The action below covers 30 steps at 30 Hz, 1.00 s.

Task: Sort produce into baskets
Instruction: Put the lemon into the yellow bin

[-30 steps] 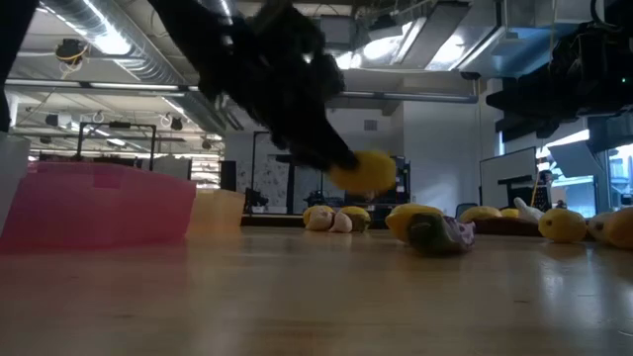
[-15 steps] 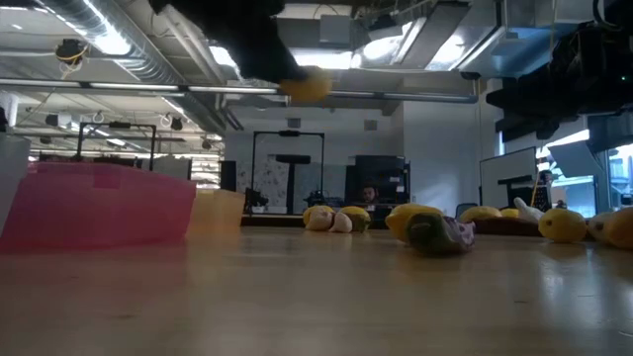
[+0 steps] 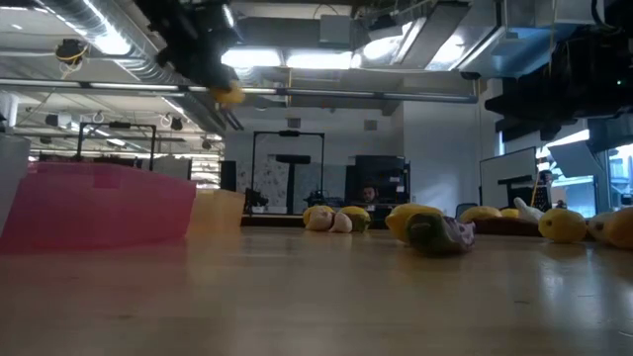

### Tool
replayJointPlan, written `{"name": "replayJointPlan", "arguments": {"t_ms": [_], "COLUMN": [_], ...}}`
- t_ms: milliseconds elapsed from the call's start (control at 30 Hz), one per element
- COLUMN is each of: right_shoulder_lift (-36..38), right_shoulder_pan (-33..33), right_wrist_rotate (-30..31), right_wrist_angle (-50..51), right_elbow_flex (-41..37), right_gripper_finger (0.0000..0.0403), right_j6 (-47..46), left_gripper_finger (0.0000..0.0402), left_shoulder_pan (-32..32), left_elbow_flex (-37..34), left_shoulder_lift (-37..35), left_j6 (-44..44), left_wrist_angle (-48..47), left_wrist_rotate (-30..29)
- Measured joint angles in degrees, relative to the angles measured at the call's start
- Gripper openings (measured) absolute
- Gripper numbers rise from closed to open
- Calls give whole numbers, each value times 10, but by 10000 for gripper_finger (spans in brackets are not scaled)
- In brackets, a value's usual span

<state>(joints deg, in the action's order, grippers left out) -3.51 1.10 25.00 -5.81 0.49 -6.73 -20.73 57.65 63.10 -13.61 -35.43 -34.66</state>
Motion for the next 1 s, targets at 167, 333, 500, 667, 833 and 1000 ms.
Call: {"name": "replayJointPlan", "arguments": {"t_ms": [167, 333, 500, 667, 833, 1000], "right_shoulder_lift": [0, 0, 0, 0, 0, 0], "right_shoulder_pan": [0, 0, 0, 0, 0, 0], "right_wrist_rotate": [1, 13, 14, 14, 14, 14], "right_wrist_angle": [4, 4, 5, 4, 4, 5], "right_elbow_flex": [0, 0, 0, 0, 0, 0], "right_gripper_finger": [5, 5, 5, 5, 5, 5], "right_j6": [25, 28, 27, 27, 27, 27], "left_gripper_finger": [171, 171, 171, 171, 171, 171], "left_shoulder_pan": [-51, -92, -131, -169, -192, -217], "left_elbow_flex": [0, -1, -1, -1, -1, -1], "left_shoulder_lift": [3, 23, 51, 87, 129, 174], "left_j6": [-78, -112, -116, -112, -126, -138], "left_wrist_angle": [-93, -140, -146, -152, -175, -219], "left_wrist_rotate": [-64, -65, -64, -38, -2, 25]}}
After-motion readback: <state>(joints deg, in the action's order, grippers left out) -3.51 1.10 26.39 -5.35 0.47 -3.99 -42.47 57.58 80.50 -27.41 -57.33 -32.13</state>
